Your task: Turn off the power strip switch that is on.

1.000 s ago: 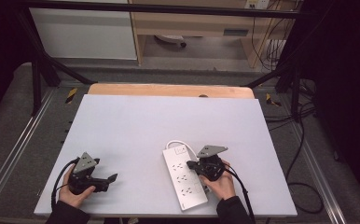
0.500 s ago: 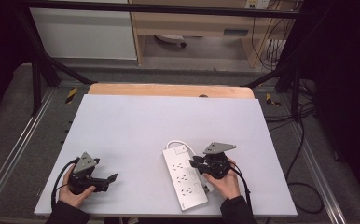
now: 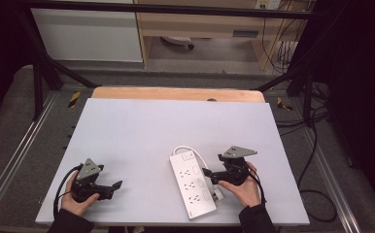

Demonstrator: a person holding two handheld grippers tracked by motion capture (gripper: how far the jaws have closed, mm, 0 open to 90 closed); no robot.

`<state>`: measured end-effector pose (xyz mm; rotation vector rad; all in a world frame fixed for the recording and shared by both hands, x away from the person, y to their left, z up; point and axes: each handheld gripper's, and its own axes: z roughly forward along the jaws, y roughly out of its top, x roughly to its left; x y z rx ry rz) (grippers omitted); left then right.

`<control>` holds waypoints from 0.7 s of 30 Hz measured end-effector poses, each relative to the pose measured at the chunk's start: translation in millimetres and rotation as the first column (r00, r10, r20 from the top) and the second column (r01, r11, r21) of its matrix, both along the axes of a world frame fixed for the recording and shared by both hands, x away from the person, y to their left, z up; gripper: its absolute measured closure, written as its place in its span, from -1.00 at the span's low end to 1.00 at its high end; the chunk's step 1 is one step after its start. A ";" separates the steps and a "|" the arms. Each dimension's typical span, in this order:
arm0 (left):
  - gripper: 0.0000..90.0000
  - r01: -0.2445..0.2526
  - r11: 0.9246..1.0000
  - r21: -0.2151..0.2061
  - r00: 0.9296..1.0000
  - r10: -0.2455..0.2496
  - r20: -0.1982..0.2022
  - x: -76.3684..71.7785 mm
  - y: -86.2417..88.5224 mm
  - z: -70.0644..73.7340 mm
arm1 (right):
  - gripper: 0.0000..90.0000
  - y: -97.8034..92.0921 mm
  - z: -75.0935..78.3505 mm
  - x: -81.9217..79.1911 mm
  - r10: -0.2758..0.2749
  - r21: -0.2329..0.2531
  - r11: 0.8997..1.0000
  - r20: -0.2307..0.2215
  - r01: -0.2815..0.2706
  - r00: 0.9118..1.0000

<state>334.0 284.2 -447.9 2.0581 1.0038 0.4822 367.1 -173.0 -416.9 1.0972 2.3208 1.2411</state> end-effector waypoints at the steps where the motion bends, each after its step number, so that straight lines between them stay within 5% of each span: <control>1: -0.86 -0.001 1.000 0.000 1.000 0.001 0.000 0.0 0.1 0.0 | -0.72 -2.3 -0.1 -0.5 -0.006 -0.001 1.000 -0.003 0.006 1.000; 21: -0.86 0.002 1.000 0.004 1.000 -0.002 -0.010 0.6 -0.2 -1.4 | -0.95 -70.2 -17.3 -15.2 -0.112 -0.057 0.992 -0.028 0.110 0.993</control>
